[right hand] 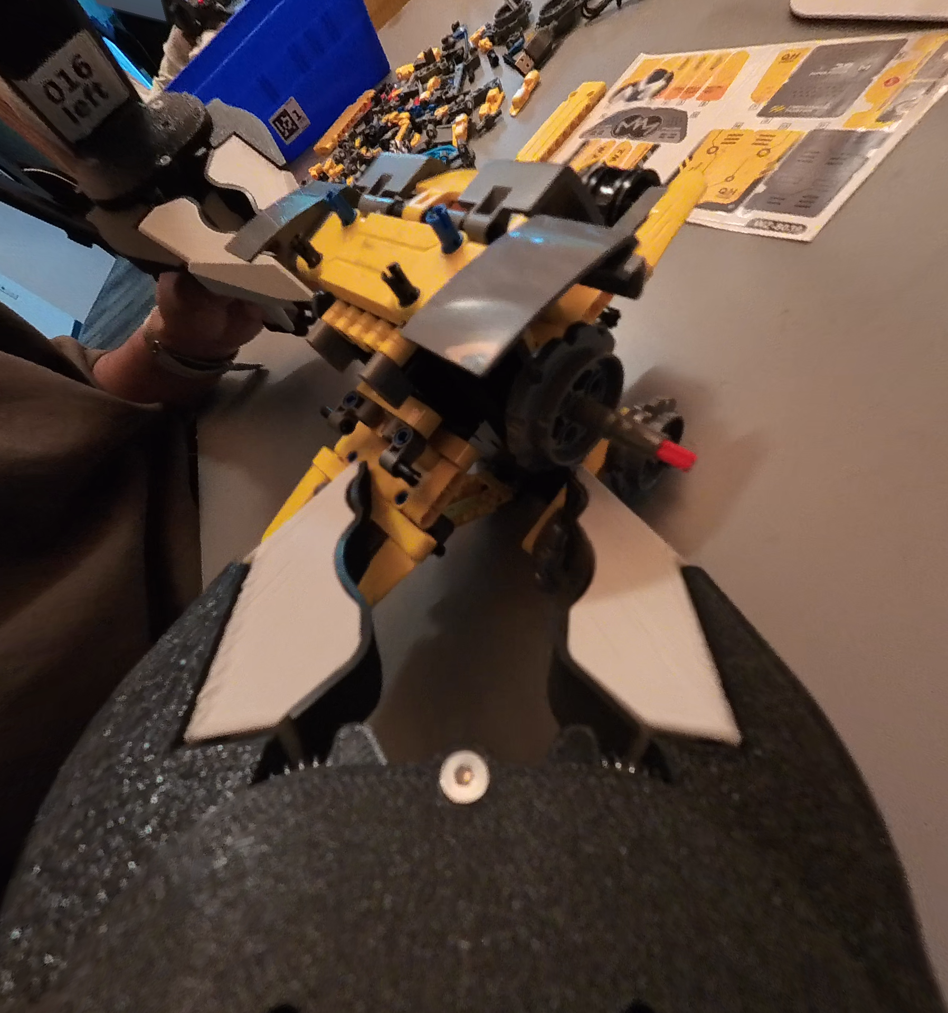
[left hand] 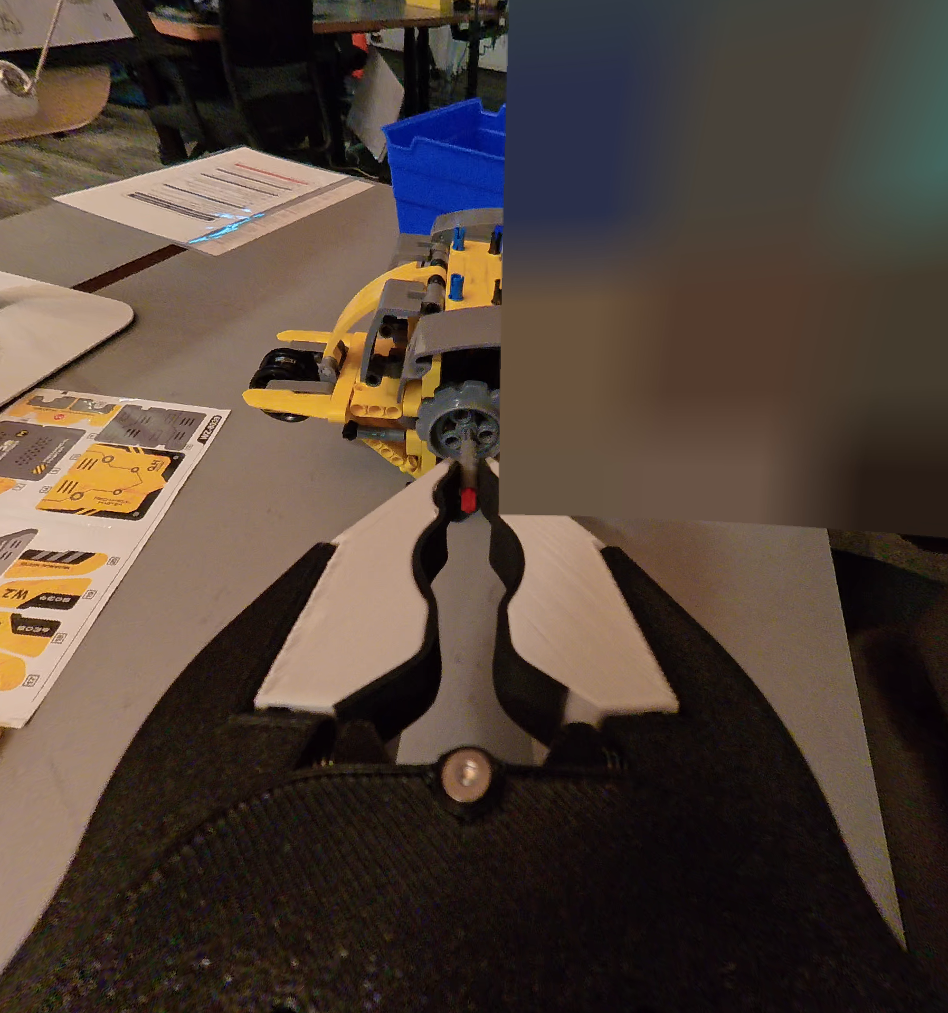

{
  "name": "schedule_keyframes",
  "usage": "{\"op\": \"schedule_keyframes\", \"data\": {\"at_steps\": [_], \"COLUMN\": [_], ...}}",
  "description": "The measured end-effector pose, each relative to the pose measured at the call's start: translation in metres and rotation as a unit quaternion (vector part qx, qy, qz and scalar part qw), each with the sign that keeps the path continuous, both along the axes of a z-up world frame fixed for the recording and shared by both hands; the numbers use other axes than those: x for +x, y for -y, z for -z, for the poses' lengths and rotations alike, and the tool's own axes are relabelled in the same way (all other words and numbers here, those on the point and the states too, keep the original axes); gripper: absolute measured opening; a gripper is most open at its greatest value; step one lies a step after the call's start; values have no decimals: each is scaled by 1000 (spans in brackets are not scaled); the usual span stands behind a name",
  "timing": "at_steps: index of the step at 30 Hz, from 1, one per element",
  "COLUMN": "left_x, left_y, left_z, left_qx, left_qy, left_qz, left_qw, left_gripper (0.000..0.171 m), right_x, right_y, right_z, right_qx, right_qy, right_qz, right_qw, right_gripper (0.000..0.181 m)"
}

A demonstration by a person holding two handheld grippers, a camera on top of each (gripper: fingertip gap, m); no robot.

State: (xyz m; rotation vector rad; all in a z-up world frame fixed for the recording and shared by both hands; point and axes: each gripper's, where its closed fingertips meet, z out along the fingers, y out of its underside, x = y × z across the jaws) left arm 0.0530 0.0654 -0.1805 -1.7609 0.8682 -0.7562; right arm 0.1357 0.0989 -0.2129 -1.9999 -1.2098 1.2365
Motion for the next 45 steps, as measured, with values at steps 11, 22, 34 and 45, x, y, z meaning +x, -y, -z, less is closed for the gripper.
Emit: {"op": "schedule_keyframes", "data": {"at_steps": [11,22,34,45], "left_x": [1,3,2,1], "left_y": [-1,-1,-1,1], "left_z": [-4,-6,-5,3], "left_qx": [7,3,3,-15], "left_qy": [19,44,44,47], "left_qz": [2,6,5,9], "left_qw": [1000,999,999,999], "left_gripper": [4,4,4,4], "right_x": [50,47,32,29], "right_y": [-49,-72,-63,-55], "right_z": [-33,-15,-28,-33], "right_qx": [-17,-78,-64,-53], "right_qy": [-77,-104,-133,-138], "right_qz": [152,208,179,152], "right_qw": [985,970,973,977], "right_gripper": [55,43,44,36]}}
